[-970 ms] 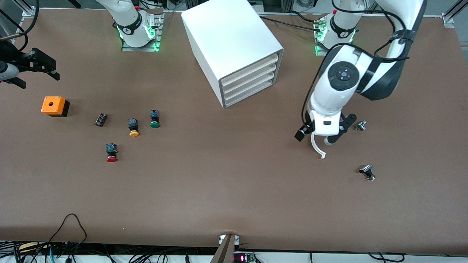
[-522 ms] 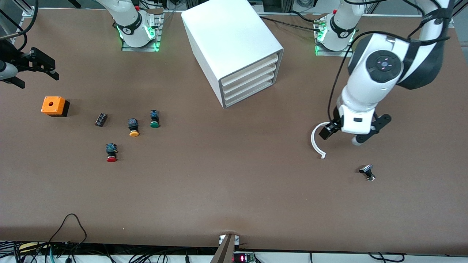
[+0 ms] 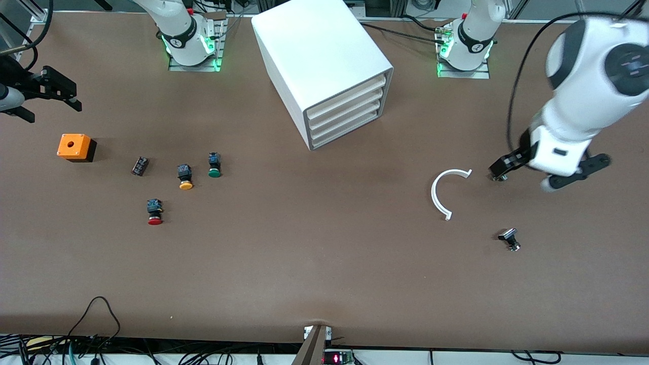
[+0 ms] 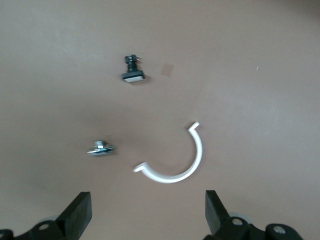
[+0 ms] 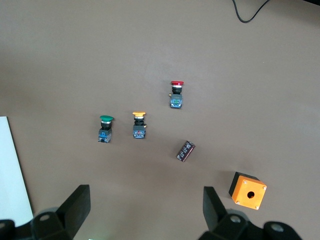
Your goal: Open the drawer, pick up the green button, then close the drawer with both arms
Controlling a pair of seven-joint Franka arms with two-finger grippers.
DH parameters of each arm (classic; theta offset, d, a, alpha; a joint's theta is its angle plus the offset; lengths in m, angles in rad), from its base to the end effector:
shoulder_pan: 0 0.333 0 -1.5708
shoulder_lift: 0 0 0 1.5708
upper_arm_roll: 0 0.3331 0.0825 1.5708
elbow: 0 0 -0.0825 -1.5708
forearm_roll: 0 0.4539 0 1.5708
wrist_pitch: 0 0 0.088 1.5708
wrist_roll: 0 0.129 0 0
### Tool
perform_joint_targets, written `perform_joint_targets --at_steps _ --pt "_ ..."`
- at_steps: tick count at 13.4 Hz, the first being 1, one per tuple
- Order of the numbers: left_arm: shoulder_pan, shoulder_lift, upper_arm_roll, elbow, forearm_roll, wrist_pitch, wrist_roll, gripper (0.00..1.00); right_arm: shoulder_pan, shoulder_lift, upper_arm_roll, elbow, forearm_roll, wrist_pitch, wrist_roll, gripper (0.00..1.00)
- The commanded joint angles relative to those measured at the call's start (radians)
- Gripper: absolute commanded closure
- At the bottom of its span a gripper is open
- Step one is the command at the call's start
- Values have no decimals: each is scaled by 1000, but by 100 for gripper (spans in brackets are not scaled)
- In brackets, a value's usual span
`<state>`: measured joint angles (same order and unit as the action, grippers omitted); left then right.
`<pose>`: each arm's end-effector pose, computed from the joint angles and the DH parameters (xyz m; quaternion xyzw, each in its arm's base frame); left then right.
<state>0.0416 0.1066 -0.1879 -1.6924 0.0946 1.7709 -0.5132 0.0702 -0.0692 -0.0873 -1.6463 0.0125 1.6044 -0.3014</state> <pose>0.6574 -0.0823 0.5032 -0.9842 -0.1728 0.0006 0.0385 0.6052 -0.0104 0.6239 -0.9898 -0.1416 -0.0148 0.0070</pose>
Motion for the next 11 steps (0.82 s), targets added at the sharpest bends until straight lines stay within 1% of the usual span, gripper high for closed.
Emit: perform_joint_targets --at_steps 1,2,4,5,7,11 --pt "-3 -5 50 101 -38 -144 287 0 -1 12 1 26 4 -14 15 0" --pt "-5 -7 68 124 -48 -178 368 0 -1 12 1 28 4 -14 15 0" --pt "-6 -7 70 161 -49 -229 493 0 -1 12 1 28 4 -14 15 0" --pt "-8 -7 70 172 -50 -235 519 0 -1 12 1 28 4 -14 15 0" --pt "-11 -8 68 195 -70 -275 521 0 -1 12 1 26 4 -14 15 0" --pt "-8 -15 68 203 -81 -283 530 0 -1 12 1 26 4 -14 15 0"
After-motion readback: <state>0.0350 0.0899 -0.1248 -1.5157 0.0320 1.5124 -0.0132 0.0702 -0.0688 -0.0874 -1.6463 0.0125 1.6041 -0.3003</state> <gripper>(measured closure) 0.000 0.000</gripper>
